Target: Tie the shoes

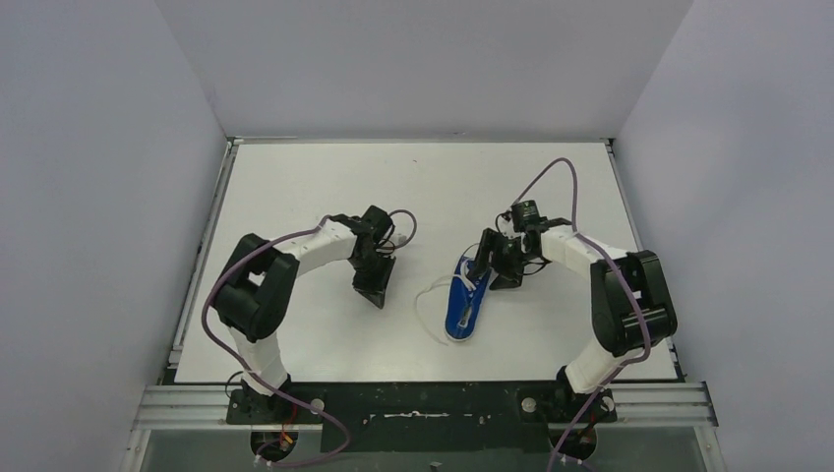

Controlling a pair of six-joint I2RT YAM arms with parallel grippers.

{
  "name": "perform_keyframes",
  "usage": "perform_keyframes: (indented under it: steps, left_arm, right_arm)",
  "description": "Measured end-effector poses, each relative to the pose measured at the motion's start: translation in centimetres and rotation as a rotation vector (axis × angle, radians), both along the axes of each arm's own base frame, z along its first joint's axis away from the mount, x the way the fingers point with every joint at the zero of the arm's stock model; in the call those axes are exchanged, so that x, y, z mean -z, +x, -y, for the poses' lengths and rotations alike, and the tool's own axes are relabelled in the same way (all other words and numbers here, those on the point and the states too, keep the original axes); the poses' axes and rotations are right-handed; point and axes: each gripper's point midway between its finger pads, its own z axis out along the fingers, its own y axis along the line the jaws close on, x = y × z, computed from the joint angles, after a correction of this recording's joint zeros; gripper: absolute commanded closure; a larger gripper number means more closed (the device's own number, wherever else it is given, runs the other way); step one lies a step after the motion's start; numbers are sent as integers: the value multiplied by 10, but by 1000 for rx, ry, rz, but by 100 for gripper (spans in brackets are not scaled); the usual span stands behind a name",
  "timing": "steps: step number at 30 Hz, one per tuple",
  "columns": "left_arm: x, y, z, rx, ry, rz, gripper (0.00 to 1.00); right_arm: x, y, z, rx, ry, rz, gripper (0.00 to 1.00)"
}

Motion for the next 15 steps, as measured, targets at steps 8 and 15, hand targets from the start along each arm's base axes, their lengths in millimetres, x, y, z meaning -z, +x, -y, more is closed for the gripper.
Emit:
perform_keyframes:
  steps: [8, 15]
  left_arm:
    - [-36, -10, 9, -22, -110, 17, 43]
    - [-42, 6, 44, 2, -154, 22, 39]
  right_arm:
    - [-17, 14, 55, 157, 2, -29, 28]
    - [-11, 50, 89, 381, 17, -90, 33]
